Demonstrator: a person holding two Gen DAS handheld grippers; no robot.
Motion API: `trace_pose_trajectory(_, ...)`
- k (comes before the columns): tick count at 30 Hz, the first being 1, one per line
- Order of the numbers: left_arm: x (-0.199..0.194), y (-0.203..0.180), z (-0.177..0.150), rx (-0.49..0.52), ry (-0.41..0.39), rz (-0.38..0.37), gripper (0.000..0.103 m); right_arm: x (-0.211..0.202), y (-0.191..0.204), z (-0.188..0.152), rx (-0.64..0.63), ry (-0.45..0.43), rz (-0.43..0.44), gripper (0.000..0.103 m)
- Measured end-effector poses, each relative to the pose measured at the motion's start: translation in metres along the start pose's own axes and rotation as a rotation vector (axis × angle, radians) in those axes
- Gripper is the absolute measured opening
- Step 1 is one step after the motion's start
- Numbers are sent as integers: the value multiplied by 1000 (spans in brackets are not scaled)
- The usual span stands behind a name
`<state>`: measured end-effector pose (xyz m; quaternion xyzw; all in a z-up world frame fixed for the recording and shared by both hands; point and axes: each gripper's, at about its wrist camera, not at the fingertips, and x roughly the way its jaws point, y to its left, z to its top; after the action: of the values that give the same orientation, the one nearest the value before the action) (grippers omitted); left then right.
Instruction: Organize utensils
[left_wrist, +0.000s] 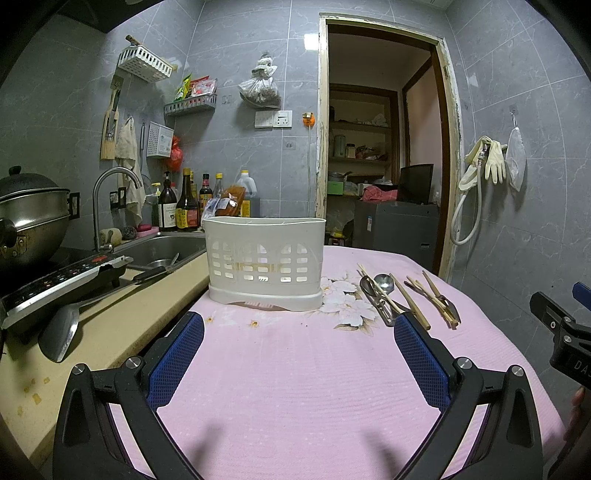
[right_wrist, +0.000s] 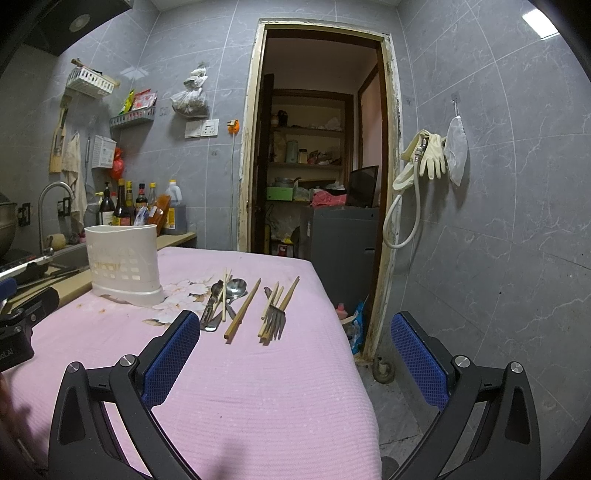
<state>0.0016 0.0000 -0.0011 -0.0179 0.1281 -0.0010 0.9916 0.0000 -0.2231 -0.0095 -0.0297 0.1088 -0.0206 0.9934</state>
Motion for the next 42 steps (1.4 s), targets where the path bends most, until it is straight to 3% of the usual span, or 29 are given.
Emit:
trace_pose_trajectory(24,0,0,0,-2,1,1,101,1,0,0,-1,0,-1,103)
trace_pose_trajectory(29,5,3,1,-5,-19,11,101,0,-1,2,-21,-33,-5,103)
trace_pose_trajectory(42,44,-2,42,42,-65,38,101,30,-12,35,-51,-99,15,103)
